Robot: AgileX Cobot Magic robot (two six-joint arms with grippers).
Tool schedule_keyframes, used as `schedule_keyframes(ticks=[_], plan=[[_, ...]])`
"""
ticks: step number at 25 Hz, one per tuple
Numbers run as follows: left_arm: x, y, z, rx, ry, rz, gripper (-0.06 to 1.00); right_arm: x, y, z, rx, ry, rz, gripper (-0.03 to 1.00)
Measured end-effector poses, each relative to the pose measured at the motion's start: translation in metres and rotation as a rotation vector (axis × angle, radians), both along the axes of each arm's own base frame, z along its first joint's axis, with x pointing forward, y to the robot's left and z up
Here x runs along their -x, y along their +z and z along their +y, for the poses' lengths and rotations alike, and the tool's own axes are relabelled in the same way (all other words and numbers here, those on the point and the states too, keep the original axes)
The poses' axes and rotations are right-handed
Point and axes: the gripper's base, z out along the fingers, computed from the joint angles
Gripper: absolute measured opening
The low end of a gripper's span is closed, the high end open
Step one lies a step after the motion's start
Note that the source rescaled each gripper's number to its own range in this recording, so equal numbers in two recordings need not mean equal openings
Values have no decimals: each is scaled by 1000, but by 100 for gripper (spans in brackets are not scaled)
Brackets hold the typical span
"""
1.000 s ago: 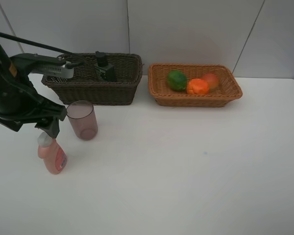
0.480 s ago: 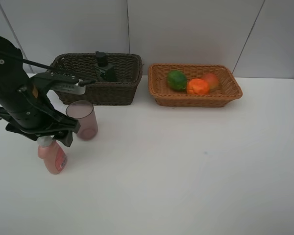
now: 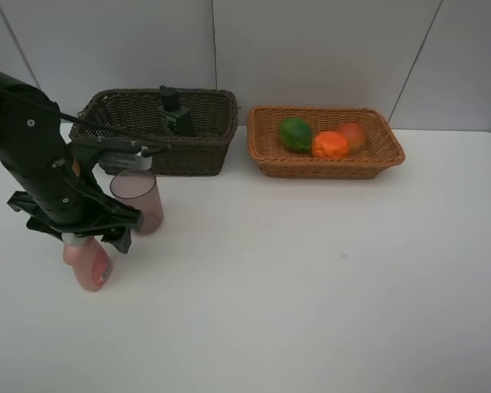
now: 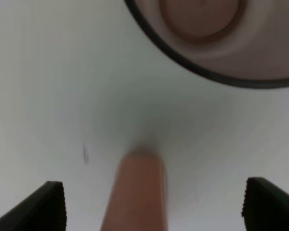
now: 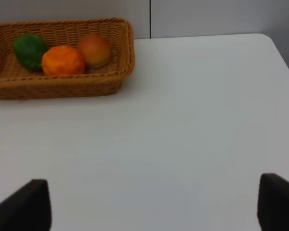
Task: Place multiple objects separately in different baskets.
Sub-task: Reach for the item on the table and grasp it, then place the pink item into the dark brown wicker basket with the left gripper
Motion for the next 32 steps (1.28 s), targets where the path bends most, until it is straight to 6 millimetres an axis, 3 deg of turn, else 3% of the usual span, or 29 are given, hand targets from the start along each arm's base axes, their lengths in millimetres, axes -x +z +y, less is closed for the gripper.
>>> schedule_keyframes(ticks=[5, 7, 12, 32], plan=[[0, -7, 0, -7, 3, 21, 95, 0, 0, 0, 0, 0, 0, 87], [0, -7, 0, -7, 4, 21, 87, 0, 0, 0, 0, 0, 0, 87], [-1, -7, -1, -5, 4, 19, 34, 0, 0, 0, 0, 0, 0, 87], [-2, -7, -1, 3, 6, 9, 34, 0, 0, 0, 0, 0, 0, 87]])
